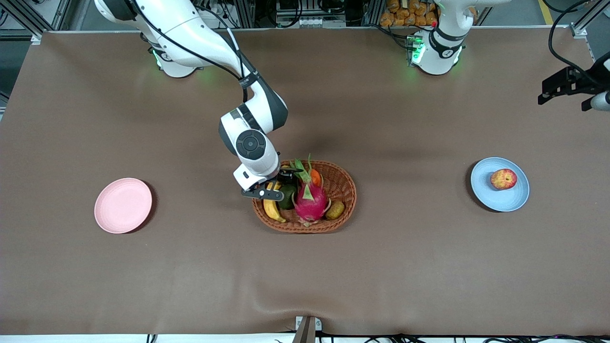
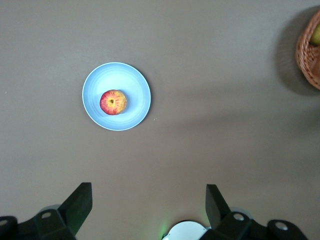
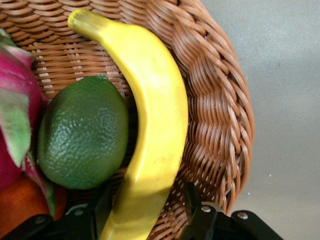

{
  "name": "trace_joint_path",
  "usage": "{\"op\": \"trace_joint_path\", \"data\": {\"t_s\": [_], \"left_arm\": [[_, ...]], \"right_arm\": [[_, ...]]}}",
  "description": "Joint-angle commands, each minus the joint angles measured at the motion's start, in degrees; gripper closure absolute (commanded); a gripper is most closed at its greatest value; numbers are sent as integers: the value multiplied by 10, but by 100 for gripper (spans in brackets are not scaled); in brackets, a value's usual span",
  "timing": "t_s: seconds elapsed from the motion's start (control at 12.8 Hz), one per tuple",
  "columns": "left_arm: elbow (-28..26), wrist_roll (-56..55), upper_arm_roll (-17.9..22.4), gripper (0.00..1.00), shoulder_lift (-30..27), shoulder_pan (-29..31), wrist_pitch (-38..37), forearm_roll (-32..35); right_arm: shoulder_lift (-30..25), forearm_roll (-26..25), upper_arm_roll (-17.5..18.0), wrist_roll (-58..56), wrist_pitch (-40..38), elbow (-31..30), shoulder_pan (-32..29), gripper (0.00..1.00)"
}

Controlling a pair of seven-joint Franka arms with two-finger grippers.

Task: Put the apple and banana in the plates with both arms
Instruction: 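Raise the left gripper away while the right gripper grasps the banana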

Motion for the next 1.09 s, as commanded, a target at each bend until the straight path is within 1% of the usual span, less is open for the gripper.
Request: {"op": "trace_joint_path", "data": {"t_s": [0.0,0.08,0.16,0.23,0.39,0.47,0.55,0.62,0.78,1.01], "left_arm": [[21,-35,0,0,19,-6,7,13],[25,-41,-1,0,17,-5,7,13],[39,-39,-2,0,19,-5,7,7],[43,-41,-4,0,20,-8,7,6],[43,-73,-19,0,22,-9,7,6],[41,-82,-20,0,20,-9,7,6],[40,-86,-22,0,21,-9,7,6],[40,-92,-26,0,22,-9,7,5],[40,-135,-29,0,19,-9,7,5],[39,-140,-31,0,19,-8,6,-1]], "right_arm": [[14,-8,-3,-1,6,9,7,40],[14,-8,-3,0,7,9,8,62],[14,-8,-3,3,13,9,8,87],[14,-7,-3,4,14,9,8,100],[10,-7,-3,1,10,9,5,100],[6,-7,-3,-3,6,10,1,100],[-1,-7,-4,-6,3,10,-3,100],[-21,-8,-4,-9,-15,11,-13,100],[-51,-8,-4,-48,-92,31,-42,100],[-84,0,-3,-90,-186,64,-98,100]]}}
